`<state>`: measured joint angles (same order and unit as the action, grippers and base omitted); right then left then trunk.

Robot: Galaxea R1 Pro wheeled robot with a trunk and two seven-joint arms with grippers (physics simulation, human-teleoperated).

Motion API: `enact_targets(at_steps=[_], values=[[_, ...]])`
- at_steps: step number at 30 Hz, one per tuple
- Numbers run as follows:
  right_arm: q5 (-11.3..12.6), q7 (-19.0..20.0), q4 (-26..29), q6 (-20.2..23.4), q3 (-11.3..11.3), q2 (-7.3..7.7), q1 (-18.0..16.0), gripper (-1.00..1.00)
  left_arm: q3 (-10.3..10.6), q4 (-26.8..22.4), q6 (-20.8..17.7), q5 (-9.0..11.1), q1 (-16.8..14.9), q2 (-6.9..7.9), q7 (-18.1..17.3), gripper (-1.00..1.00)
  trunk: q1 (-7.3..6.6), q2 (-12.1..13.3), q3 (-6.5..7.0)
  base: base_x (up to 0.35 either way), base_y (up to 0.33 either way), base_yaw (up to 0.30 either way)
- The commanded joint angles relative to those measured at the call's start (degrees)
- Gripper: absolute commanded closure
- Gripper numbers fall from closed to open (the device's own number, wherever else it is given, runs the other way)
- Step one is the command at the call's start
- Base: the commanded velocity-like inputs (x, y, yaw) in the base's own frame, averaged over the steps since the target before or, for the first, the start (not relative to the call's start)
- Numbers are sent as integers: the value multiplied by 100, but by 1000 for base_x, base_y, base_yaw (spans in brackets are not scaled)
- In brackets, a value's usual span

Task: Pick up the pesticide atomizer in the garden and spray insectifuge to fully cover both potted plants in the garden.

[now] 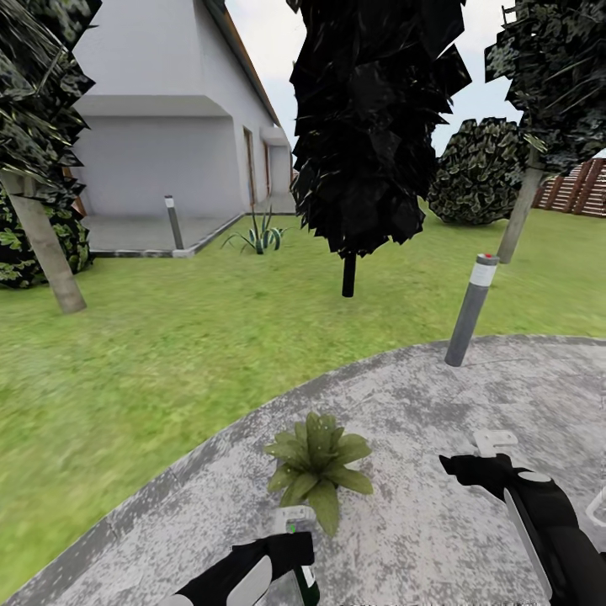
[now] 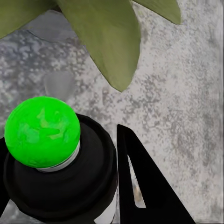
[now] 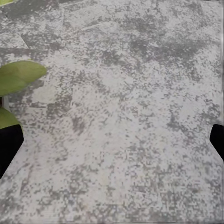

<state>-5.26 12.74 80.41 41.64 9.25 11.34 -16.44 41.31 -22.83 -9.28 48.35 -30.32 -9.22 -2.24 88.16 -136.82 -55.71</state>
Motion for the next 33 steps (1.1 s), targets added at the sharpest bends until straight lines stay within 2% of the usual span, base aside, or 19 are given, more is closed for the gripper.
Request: enact_targets(at_steps=[1, 3, 6, 8, 11, 12, 14, 16, 17, 18, 19, 21, 24, 26, 28, 30, 33], values=[[-2, 0, 0, 1, -1, 0, 0, -100, 0, -1, 0, -1, 0, -1, -5, 100, 0, 0, 0, 0, 0, -270], [-2, 0, 1, 2, -2, 0, 0, -100, 0, -36, 15, -1, 0, -4, 41, 100, 0, 0, 0, 0, 0, -281], [-2, 0, -6, 2, -2, 0, 0, -100, 0, -309, 42, 9, 3, -17, 312, 100, 0, 0, 0, 0, 0, -291], [-2, 0, -7, 2, -8, 0, 0, -100, -1, -546, 47, 14, 16, -33, 649, 100, 0, 0, 0, 0, 0, -292], [-2, -3, -6, 2, -17, -6, 0, -100, 76, -1472, 32, 106, 129, -52, 1953, 100, 0, 0, 0, 0, 0, -292], [-3, -5, -7, 2, -28, -15, 0, -100, 114, -1648, 25, 157, 151, -53, 2235, 100, 0, 0, 0, 0, 0, -292], [-7, -8, -8, 2, -106, -53, 0, -100, 321, -2040, -1, 504, 182, -54, 2811, 100, 0, 0, 0, 0, 0, -292], [-9, -26, -8, 2, -152, -66, 0, -100, 677, -2186, -4, 1065, 190, -51, 3081, 100, 0, 0, 0, 0, 0, -292], [-10, -39, -8, 0, -160, -68, 0, -100, 790, -2252, -7, 1353, 192, -48, 3216, 100, 0, 0, 0, 0, 0, -292], [-10, -46, -8, -3, -165, -69, 0, -100, 851, -2335, -10, 1607, 193, -47, 3398, 100, 0, 0, 0, 0, 0, -292], [-10, -53, -6, -4, -174, -70, 0, -100, 899, -2440, -5, 1974, 193, -46, 3841, 100, 0, 0, 0, 0, 0, -292], [-10, -56, -4, -6, -177, -70, 0, -100, 914, -2562, -12, 2214, 192, -44, 4187, 100, 0, 0, 0, 0, 0, -292], [-10, -55, -4, -7, -184, -70, 0, -100, 901, -2610, 28, 2262, 186, -37, 4632, 100, 0, 0, 0, 0, 0, -292], [-10, -60, -5, -7, -238, -70, 0, -100, 895, -2573, 88, 2252, 186, -37, 4799, 100, 0, 0, 0, 0, 0, -292], [-10, -75, -6, -7, -297, -70, 0, -100, 888, -2550, 315, 2250, 185, -37, 4847, 100, 0, 0, 0, 0, 0, -292], [-10, -138, -7, -7, -325, -70, 0, -100, 881, -2534, 841, 2249, 185, -27, 4957, 100, 0, 0, 0, 0, 0, -220], [-10, -169, -8, -7, -334, -70, 0, -100, 891, -2533, 1169, 2198, 185, -11, 5217, 100, 0, 0, 0, 0, 0, -59]])
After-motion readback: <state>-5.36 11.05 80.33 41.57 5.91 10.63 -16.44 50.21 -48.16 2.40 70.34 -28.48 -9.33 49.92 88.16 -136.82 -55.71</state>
